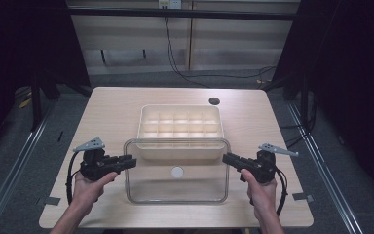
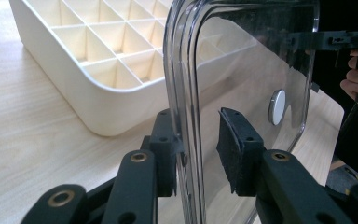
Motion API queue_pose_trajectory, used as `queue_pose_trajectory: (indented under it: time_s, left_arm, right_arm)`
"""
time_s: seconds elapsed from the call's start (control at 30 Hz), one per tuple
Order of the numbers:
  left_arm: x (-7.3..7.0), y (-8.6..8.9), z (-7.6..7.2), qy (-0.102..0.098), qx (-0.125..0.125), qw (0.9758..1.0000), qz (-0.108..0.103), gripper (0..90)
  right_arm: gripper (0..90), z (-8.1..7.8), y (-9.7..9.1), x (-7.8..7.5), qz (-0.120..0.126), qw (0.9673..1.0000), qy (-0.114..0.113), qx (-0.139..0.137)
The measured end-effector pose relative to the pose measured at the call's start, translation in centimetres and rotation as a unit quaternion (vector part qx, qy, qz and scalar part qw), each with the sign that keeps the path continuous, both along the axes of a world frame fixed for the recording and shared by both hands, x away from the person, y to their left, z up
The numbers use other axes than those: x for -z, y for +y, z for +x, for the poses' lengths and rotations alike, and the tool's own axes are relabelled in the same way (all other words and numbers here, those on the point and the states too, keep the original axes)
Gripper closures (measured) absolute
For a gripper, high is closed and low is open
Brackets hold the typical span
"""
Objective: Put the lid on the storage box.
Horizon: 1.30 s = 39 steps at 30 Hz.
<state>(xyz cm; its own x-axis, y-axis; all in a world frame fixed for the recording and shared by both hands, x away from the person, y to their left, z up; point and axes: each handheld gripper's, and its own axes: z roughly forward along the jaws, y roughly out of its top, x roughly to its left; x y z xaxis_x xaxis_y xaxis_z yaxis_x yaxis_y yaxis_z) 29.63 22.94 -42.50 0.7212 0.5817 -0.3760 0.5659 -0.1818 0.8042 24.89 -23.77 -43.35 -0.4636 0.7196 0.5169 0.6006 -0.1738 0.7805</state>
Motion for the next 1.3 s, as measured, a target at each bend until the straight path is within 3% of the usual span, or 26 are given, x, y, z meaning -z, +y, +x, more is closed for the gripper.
queue_pose_trajectory:
  time_s: [0.3,0.43,0.6,0.83,1.0,1.3]
  left_arm:
    - [-0.9,0.4,0.4,-0.006,-0.008,0.9999,-0.009,68.3]
    - [-1.4,0.1,0.9,-0.01,-0.007,0.9999,-0.01,68.2]
    - [-2.0,-0.4,1.3,-0.025,-0.007,0.9996,-0.009,68.2]
    - [-2.4,-0.4,1.4,-0.03,-0.008,0.9994,-0.013,68.1]
    - [-3.1,-0.2,1.7,-0.036,-0.016,0.9989,-0.023,68.0]
    - [-4.6,-0.6,3.0,-0.046,-0.016,0.9986,-0.021,67.9]
  right_arm:
    - [74.8,0.8,0.2,-0.9,0.002,0.9999,-0.012,-0.004]
    - [74.4,1.1,0.2,-1.4,-0.01,0.9997,-0.024,-0.005]
    - [74.4,1.2,-0.2,-1.7,-0.007,0.9996,-0.028,0.001]
    - [74.3,1.3,-0.2,-2.1,-0.01,0.9995,-0.03,0.006]
    - [74.2,1.6,0.0,-2.9,-0.016,0.9991,-0.04,0.003]
    - [73.9,2.8,-0.2,-4.6,-0.018,0.9986,-0.048,0.011]
